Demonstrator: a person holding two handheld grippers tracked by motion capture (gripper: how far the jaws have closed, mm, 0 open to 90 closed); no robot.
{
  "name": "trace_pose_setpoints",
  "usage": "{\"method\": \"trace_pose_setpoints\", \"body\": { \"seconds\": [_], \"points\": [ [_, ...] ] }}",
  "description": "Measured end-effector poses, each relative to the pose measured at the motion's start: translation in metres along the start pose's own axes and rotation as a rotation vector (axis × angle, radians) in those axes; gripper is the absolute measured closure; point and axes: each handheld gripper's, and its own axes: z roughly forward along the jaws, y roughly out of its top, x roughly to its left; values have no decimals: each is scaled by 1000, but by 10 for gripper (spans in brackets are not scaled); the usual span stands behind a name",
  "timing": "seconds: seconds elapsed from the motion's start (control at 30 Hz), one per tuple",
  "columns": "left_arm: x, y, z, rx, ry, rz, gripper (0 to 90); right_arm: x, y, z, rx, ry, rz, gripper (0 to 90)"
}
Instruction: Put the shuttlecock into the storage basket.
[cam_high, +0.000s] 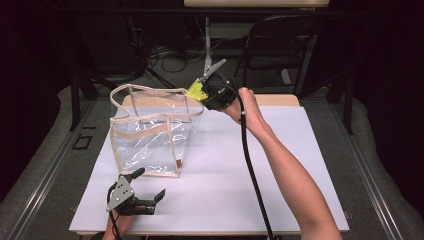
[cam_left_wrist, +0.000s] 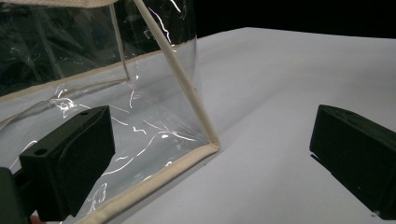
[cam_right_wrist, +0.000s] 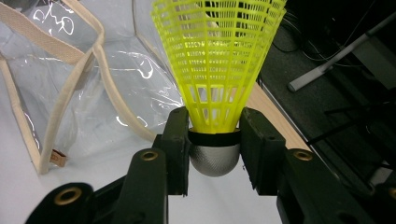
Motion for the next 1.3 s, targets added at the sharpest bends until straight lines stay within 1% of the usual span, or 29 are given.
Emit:
{"method": "trace_pose_setpoints", "body": {
  "seconds": [0.17,0.43,0.47,0.57,0.83,1.03,1.3],
  "points": [
    [0,0,0,-1,1,-1,1,3,5,5,3,6,-3,648],
    [0,0,-1,-1,1,0,1,5,14,10,4,15,-23,648],
    [0,0,-1,-1,1,-1,1,6,15,11,9,15,-16,648],
    [0,0,-1,-1,1,-1,1,6,18,12,8,20,-29,648],
    [0,0,-1,-2,1,-2,1,8,26,18,11,34,-44,648],
    [0,0,-1,-3,0,-2,1,12,31,22,29,36,-73,648],
    [0,0,-1,-2,-2,-3,1,14,36,30,44,47,-88,648]
  ]
}}
